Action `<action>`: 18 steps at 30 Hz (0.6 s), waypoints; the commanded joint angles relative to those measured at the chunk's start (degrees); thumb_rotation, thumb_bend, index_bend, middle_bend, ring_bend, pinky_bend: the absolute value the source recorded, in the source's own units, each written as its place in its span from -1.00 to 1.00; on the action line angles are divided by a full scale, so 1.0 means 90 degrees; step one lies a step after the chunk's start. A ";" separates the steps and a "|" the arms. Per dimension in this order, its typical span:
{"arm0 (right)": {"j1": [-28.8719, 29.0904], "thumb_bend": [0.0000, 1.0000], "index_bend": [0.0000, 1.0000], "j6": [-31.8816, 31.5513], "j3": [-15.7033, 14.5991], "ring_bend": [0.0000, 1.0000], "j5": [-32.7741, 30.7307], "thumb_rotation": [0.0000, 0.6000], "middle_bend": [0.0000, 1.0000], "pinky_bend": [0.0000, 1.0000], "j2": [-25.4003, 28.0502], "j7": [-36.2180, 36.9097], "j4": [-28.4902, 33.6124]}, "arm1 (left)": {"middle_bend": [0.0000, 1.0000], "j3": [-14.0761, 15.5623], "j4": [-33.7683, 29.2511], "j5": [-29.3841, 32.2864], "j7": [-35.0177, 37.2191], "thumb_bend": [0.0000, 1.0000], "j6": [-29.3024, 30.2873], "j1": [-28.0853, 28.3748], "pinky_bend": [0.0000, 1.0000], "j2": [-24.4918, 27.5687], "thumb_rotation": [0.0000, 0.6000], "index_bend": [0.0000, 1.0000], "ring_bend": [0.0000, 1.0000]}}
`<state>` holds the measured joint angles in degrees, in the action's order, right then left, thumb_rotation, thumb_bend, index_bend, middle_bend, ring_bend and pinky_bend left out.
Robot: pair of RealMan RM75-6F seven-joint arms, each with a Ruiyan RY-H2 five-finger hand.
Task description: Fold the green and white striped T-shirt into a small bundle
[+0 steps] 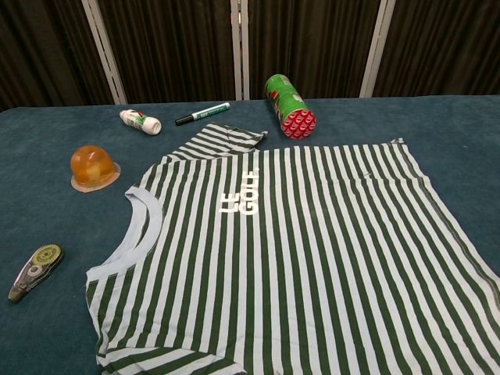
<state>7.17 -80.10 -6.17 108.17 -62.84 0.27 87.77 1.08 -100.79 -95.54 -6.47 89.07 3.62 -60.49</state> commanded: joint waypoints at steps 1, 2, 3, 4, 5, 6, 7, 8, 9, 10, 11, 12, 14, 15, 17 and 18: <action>0.0384 -0.97 -0.15 0.0441 -0.0416 -1.00 0.0651 1.00 -1.00 -1.00 -0.0559 0.0325 -0.0872 | -1.00 -0.0013 0.0002 0.0026 -0.0033 -1.00 -0.0020 0.0010 -1.00 -0.0023 1.00 -1.00 -1.00; 0.0420 -0.94 -0.14 0.0483 -0.0454 -1.00 0.0709 1.00 -1.00 -1.00 -0.0641 0.0342 -0.0974 | -1.00 -0.0018 0.0002 0.0036 -0.0039 -1.00 -0.0028 0.0015 -1.00 -0.0030 1.00 -1.00 -1.00; 0.0452 -0.92 -0.14 0.0518 -0.0486 -1.00 0.0758 1.00 -1.00 -1.00 -0.0719 0.0356 -0.1065 | -1.00 -0.0023 0.0004 0.0049 -0.0048 -1.00 -0.0041 0.0020 -1.00 -0.0037 1.00 -1.00 -1.00; 0.0480 -0.90 -0.14 0.0553 -0.0512 -1.00 0.0795 1.00 -1.00 -1.00 -0.0790 0.0359 -0.1149 | -1.00 -0.0027 0.0006 0.0062 -0.0057 -1.00 -0.0056 0.0026 -1.00 -0.0043 1.00 -1.00 -1.00; 0.0520 -0.89 -0.14 0.0605 -0.0540 -1.00 0.0830 1.00 -1.00 -1.00 -0.0885 0.0354 -0.1253 | -1.00 -0.0031 0.0014 0.0091 -0.0068 -1.00 -0.0088 0.0036 -1.00 -0.0051 1.00 -1.00 -1.00; 0.0541 -0.89 -0.14 0.0631 -0.0550 -1.00 0.0836 1.00 -1.00 -1.00 -0.0941 0.0352 -0.1303 | -1.00 -0.0033 0.0017 0.0109 -0.0070 -1.00 -0.0107 0.0041 -1.00 -0.0054 1.00 -1.00 -1.00; 0.0560 -0.89 -0.14 0.0657 -0.0558 -1.00 0.0837 1.00 -1.00 -1.00 -0.0992 0.0348 -0.1345 | -1.00 -0.0035 0.0021 0.0126 -0.0068 -1.00 -0.0123 0.0045 -1.00 -0.0055 1.00 -1.00 -1.00; 0.0579 -0.88 -0.14 0.0687 -0.0568 -1.00 0.0836 1.00 -1.00 -1.00 -0.1037 0.0343 -0.1378 | -1.00 -0.0038 0.0023 0.0139 -0.0066 -1.00 -0.0133 0.0049 -1.00 -0.0054 1.00 -1.00 -1.00; 0.0596 -0.88 -0.14 0.0719 -0.0584 -1.00 0.0840 1.00 -1.00 -1.00 -0.1081 0.0331 -0.1407 | -1.00 -0.0040 0.0025 0.0146 -0.0063 -1.00 -0.0139 0.0051 -1.00 -0.0053 1.00 -1.00 -1.00; 0.0620 -0.88 -0.14 0.0755 -0.0612 -1.00 0.0860 1.00 -1.00 -1.00 -0.1148 0.0309 -0.1444 | -1.00 -0.0041 0.0024 0.0148 -0.0056 -1.00 -0.0142 0.0053 -1.00 -0.0048 1.00 -1.00 -1.00; 0.0636 -0.88 -0.14 0.0774 -0.0632 -1.00 0.0880 1.00 -1.00 -1.00 -0.1196 0.0292 -0.1469 | -1.00 -0.0039 0.0024 0.0144 -0.0050 -1.00 -0.0145 0.0055 -1.00 -0.0045 1.00 -1.00 -1.00; 0.0650 -0.88 -0.14 0.0794 -0.0649 -1.00 0.0895 1.00 -1.00 -1.00 -0.1247 0.0272 -0.1497 | -1.00 -0.0037 0.0025 0.0140 -0.0046 -1.00 -0.0146 0.0056 -1.00 -0.0042 1.00 -1.00 -1.00; 0.0686 -0.88 -0.13 0.0835 -0.0663 -1.00 0.0912 1.00 -1.00 -1.00 -0.1370 0.0199 -0.1576 | -1.00 -0.0034 0.0025 0.0140 -0.0034 -1.00 -0.0151 0.0057 -1.00 -0.0035 1.00 -1.00 -1.00; 0.0702 -0.88 -0.13 0.0840 -0.0658 -1.00 0.0921 1.00 -1.00 -1.00 -0.1420 0.0155 -0.1611 | -1.00 -0.0035 0.0025 0.0143 -0.0027 -1.00 -0.0151 0.0057 -1.00 -0.0033 1.00 -1.00 -1.00; 0.0724 -0.87 -0.13 0.0809 -0.0636 -1.00 0.0924 1.00 -1.00 -1.00 -0.1508 0.0063 -0.1681 | -1.00 -0.0039 0.0031 0.0152 -0.0007 -1.00 -0.0144 0.0054 -1.00 -0.0027 1.00 -1.00 -1.00; 0.0731 -0.86 -0.13 0.0790 -0.0625 -1.00 0.0920 1.00 -1.00 -1.00 -0.1535 0.0030 -0.1705 | -1.00 -0.0041 0.0032 0.0157 0.0003 -1.00 -0.0141 0.0053 -1.00 -0.0024 1.00 -1.00 -1.00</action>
<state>13.57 -72.79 -11.93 116.43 -76.28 0.94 72.78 0.73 -100.52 -94.15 -6.48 87.78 4.11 -60.73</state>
